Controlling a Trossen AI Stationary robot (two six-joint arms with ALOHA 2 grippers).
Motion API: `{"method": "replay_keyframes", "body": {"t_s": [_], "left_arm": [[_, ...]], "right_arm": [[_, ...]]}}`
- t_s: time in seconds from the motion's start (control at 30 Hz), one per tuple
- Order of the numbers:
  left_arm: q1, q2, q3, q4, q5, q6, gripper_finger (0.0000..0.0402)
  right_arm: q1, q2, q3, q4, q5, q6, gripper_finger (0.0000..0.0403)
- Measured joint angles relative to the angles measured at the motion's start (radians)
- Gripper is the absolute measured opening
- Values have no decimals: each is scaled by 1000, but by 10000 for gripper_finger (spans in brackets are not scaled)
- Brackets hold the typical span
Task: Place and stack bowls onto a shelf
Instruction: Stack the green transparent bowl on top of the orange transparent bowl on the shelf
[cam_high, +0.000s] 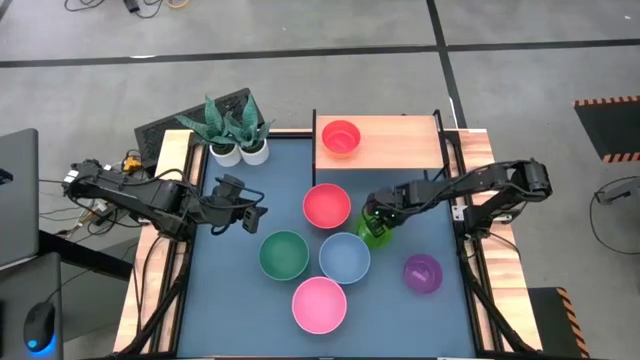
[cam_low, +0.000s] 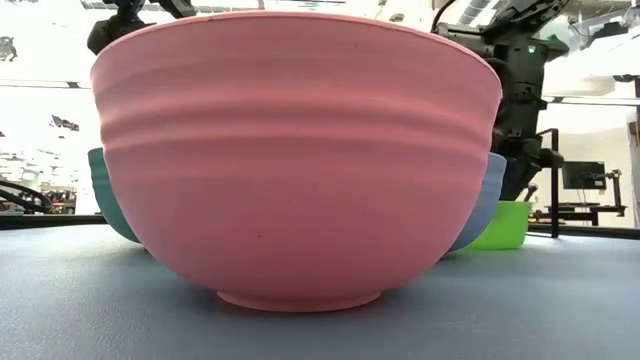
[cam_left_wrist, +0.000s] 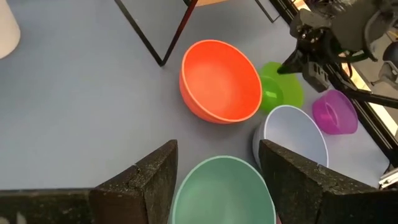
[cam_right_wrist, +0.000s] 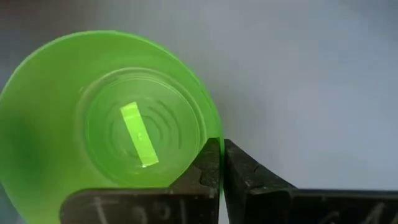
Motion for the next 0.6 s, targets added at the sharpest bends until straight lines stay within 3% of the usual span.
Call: {"method": "replay_keyframes", "body": {"t_s": [0.27, 0.4, 0.6], "left_arm": [[0, 0, 0, -1, -1, 2, 209], [0, 0, 0, -2, -1, 2, 209], [0, 0, 0, -25, -2, -5, 209]], "right_arm": [[-58, -85, 183, -246, -39, -118, 22], [-80, -124, 379, -381, -100, -153, 22], [-145, -104, 688, -399, -30, -278, 22]]}}
